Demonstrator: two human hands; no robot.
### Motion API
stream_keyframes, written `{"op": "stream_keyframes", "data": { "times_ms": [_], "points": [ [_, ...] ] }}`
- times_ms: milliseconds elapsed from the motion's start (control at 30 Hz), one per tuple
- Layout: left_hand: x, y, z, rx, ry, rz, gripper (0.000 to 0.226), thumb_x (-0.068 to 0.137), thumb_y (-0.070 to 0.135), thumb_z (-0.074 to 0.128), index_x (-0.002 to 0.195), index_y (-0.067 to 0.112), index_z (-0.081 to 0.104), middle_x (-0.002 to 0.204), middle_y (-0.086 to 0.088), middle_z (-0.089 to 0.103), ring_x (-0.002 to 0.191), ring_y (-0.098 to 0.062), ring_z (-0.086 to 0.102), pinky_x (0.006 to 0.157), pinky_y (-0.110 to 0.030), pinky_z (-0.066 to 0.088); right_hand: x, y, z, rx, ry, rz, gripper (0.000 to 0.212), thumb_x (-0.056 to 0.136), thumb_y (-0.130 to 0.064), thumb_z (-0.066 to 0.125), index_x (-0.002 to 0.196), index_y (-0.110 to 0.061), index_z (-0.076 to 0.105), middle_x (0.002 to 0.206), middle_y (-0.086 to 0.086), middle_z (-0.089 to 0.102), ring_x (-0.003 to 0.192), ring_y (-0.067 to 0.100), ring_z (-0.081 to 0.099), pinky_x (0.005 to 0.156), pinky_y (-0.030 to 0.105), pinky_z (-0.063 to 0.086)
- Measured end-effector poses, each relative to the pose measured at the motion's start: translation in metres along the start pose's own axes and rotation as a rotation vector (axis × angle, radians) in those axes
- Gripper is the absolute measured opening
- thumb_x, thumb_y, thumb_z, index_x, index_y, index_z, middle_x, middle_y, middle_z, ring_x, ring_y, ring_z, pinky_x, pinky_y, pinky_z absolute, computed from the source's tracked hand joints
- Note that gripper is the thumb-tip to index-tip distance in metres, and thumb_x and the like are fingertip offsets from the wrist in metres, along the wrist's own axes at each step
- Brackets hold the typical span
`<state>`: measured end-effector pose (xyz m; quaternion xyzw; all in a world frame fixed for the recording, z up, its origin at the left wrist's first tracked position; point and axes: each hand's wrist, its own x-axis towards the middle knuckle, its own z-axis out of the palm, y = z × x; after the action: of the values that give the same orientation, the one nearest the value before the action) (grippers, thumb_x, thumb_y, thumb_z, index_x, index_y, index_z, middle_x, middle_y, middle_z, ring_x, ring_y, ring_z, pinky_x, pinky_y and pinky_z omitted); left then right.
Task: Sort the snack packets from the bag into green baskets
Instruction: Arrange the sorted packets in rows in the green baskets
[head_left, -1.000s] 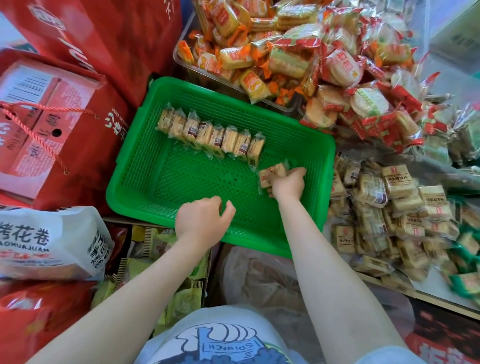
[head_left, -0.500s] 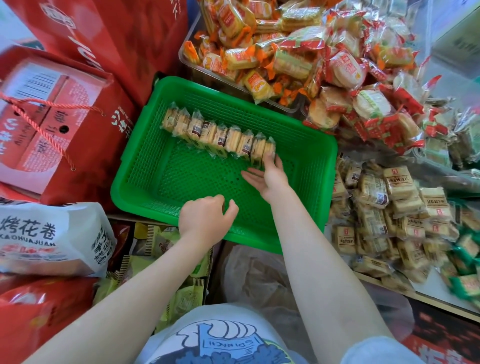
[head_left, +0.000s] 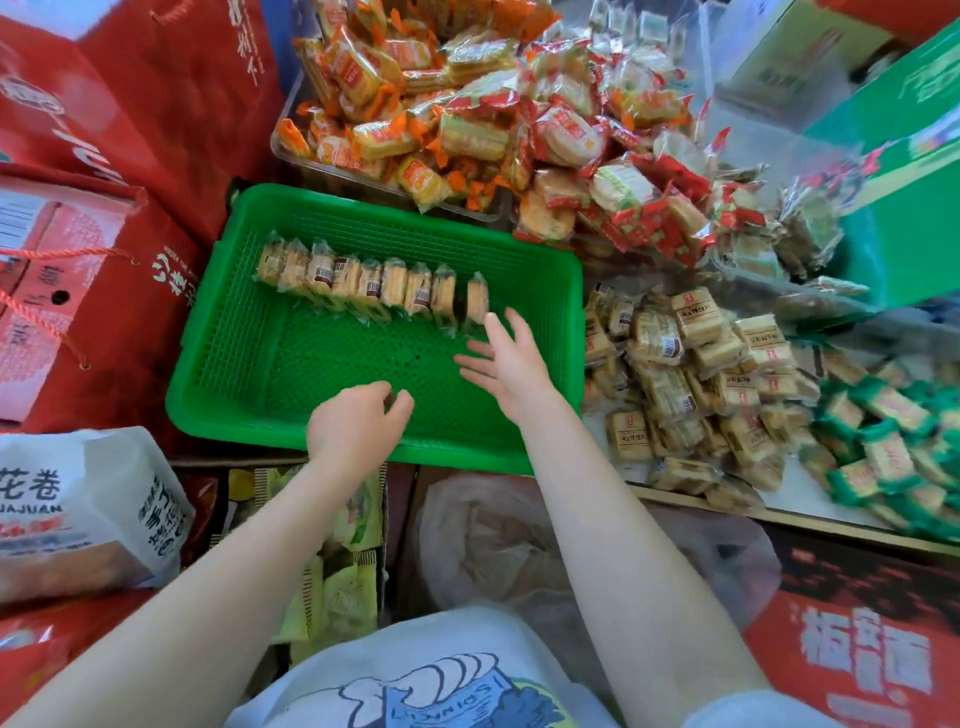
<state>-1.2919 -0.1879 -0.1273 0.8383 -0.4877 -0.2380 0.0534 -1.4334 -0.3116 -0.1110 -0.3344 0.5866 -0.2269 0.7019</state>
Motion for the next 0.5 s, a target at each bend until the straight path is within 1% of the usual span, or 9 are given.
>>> {"op": "stream_keyframes", "data": {
  "times_ms": [67, 133, 167, 233, 300, 367, 400, 467, 500],
  "points": [
    [-0.010, 0.013, -0.002, -0.080, 0.022, 0.086, 0.041, 0.100, 0.041, 0.045, 0.071, 0.013, 0.051, 0.069, -0.002, 0.051, 0.063, -0.026, 0.051, 0.050, -0.030, 0.031, -0.030, -0.006, -0.025, -0.001, 0.012, -0.075, 0.044, 0.104, -0.036, 0.052, 0.145, -0.025, 0.040, 0.123, 0.016, 0.064, 0.097, 0.029, 0.073, 0.089, 0.040, 0.060],
    [-0.031, 0.041, -0.003, -0.141, 0.036, 0.200, 0.035, 0.099, 0.038, 0.049, 0.076, 0.014, 0.057, 0.075, 0.000, 0.055, 0.073, -0.025, 0.053, 0.055, -0.035, 0.039, -0.059, -0.007, -0.063, 0.031, 0.073, -0.164, 0.020, 0.104, -0.032, 0.052, 0.122, -0.022, 0.055, 0.106, 0.012, 0.071, 0.086, 0.027, 0.074, 0.079, 0.037, 0.061],
    [-0.043, 0.059, -0.002, -0.178, 0.016, 0.255, 0.031, 0.098, 0.038, 0.050, 0.079, 0.015, 0.060, 0.077, 0.001, 0.057, 0.075, -0.024, 0.054, 0.060, -0.036, 0.043, -0.071, -0.004, -0.086, 0.044, 0.127, -0.189, 0.014, 0.104, -0.029, 0.053, 0.114, -0.021, 0.060, 0.099, 0.011, 0.072, 0.080, 0.025, 0.074, 0.075, 0.035, 0.061],
    [-0.066, 0.095, 0.004, -0.230, -0.092, 0.350, 0.026, 0.098, 0.037, 0.050, 0.084, 0.020, 0.063, 0.081, 0.004, 0.062, 0.079, -0.020, 0.056, 0.066, -0.036, 0.046, -0.090, 0.014, -0.137, 0.028, 0.304, -0.163, 0.013, 0.103, -0.025, 0.054, 0.103, -0.018, 0.064, 0.089, 0.010, 0.072, 0.071, 0.023, 0.071, 0.066, 0.031, 0.059],
    [-0.083, 0.124, 0.017, -0.245, -0.266, 0.420, 0.024, 0.098, 0.039, 0.052, 0.080, 0.026, 0.061, 0.078, 0.007, 0.063, 0.079, -0.018, 0.057, 0.065, -0.033, 0.044, -0.098, 0.044, -0.185, -0.065, 0.557, -0.076, 0.010, 0.100, -0.020, 0.055, 0.095, -0.017, 0.063, 0.095, 0.011, 0.071, 0.073, 0.023, 0.069, 0.065, 0.032, 0.058],
    [-0.092, 0.145, 0.035, -0.282, -0.443, 0.455, 0.022, 0.096, 0.043, 0.054, 0.078, 0.034, 0.061, 0.075, 0.009, 0.065, 0.077, -0.017, 0.061, 0.069, -0.033, 0.048, -0.100, 0.070, -0.226, -0.156, 0.770, -0.016, 0.003, 0.096, -0.014, 0.058, 0.099, -0.016, 0.059, 0.107, 0.011, 0.069, 0.091, 0.027, 0.067, 0.081, 0.041, 0.057],
    [-0.095, 0.152, 0.043, -0.313, -0.508, 0.450, 0.020, 0.094, 0.047, 0.054, 0.079, 0.036, 0.063, 0.076, 0.008, 0.068, 0.076, -0.017, 0.064, 0.073, -0.034, 0.052, -0.099, 0.079, -0.243, -0.187, 0.815, -0.013, 0.011, 0.095, -0.010, 0.059, 0.105, -0.014, 0.058, 0.112, 0.010, 0.066, 0.098, 0.028, 0.064, 0.083, 0.041, 0.054],
    [-0.097, 0.164, 0.058, -0.359, -0.568, 0.412, 0.022, 0.088, 0.052, 0.051, 0.081, 0.036, 0.065, 0.076, 0.005, 0.071, 0.071, -0.018, 0.067, 0.075, -0.038, 0.056, -0.093, 0.088, -0.268, -0.313, 0.785, -0.030, 0.033, 0.093, -0.007, 0.062, 0.124, -0.016, 0.055, 0.124, 0.008, 0.054, 0.103, 0.027, 0.058, 0.084, 0.033, 0.046],
    [-0.098, 0.169, 0.063, -0.376, -0.573, 0.389, 0.022, 0.090, 0.048, 0.053, 0.080, 0.035, 0.067, 0.075, 0.005, 0.072, 0.069, -0.018, 0.068, 0.074, -0.038, 0.057, -0.088, 0.090, -0.277, -0.410, 0.733, -0.019, 0.045, 0.094, -0.009, 0.064, 0.135, -0.021, 0.052, 0.132, 0.009, 0.045, 0.107, 0.026, 0.055, 0.087, 0.031, 0.046]
  ]
}}
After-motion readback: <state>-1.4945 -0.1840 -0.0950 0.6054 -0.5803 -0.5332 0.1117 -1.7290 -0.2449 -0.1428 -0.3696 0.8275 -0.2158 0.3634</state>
